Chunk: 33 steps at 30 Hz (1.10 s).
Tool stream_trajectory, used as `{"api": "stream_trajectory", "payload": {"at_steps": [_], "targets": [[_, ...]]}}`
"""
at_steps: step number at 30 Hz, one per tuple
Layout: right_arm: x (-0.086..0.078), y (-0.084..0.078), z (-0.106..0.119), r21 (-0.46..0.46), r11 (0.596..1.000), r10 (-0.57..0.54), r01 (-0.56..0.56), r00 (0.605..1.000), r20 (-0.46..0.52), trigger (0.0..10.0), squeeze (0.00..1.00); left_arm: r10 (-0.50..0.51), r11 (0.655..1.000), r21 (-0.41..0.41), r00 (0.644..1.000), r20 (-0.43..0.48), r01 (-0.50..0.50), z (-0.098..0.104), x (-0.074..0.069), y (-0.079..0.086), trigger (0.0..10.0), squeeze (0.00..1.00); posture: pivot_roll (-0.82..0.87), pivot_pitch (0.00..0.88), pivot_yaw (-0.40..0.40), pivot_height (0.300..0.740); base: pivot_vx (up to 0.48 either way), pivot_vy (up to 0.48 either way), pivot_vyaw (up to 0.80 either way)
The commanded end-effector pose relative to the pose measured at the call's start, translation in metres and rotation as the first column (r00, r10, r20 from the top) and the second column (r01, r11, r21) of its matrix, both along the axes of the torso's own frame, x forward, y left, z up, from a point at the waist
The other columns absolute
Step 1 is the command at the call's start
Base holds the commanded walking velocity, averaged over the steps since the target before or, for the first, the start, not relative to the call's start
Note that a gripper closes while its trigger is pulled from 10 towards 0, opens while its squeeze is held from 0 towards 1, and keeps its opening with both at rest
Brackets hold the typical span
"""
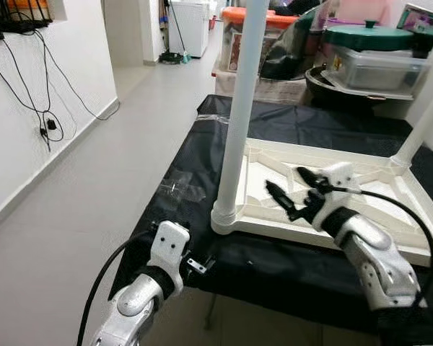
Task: Building children table
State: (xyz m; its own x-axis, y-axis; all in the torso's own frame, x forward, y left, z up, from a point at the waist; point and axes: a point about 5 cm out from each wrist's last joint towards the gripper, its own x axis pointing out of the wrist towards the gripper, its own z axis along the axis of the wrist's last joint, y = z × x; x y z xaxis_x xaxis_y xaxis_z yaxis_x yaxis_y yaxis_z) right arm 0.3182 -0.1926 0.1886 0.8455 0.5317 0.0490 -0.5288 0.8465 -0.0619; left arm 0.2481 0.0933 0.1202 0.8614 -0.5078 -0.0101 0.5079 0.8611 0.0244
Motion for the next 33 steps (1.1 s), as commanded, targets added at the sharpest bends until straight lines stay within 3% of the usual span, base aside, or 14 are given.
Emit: {"api": "stream_trajectory", "payload": {"at_steps": [1,3,12,22,33], "targets": [[0.001,0.007,-0.001,-0.003,0.995,0.099,-0.099,0.994,-0.037,10.0,0.0,-0.024,1.0,0.0,1.0,0.0,0.024,0.001,-0.004,0.0,10.0,0.0,0.12,0.0,-0.097,0.74,0.0,0.0,0.0],[0.004,0.018,0.003,-0.019,0.96,0.279,-0.281,0.958,-0.068,10.0,0.0,-0.069,0.998,0.009,0.998,-0.003,0.069,0.003,-0.014,0.0,10.0,0.0,0.13,0.0,-0.105,0.74,0.0,0.0,0.0],[0.015,0.024,0.01,-0.033,0.917,0.395,-0.398,0.915,-0.081,10.0,0.0,-0.112,0.993,0.026,0.994,-0.006,0.112,0.007,-0.028,0.001,10.0,0.0,0.14,0.0,-0.112,0.74,0.0,0.0,0.0],[0.035,0.033,0.018,-0.05,0.931,0.36,-0.362,0.932,-0.044,10.0,0.0,-0.135,0.99,0.033,0.991,-0.012,0.136,0.013,-0.038,0.001,10.0,0.0,0.14,0.003,-0.121,0.74,0.0,0.0,0.0],[0.048,0.042,0.028,-0.023,0.944,0.33,-0.33,0.944,0.004,10.0,0.0,-0.132,0.991,0.03,0.991,-0.022,0.133,0.015,-0.041,0.0,10.0,0.0,0.14,0.016,-0.13,0.74,0.0,0.0,0.0]]}}
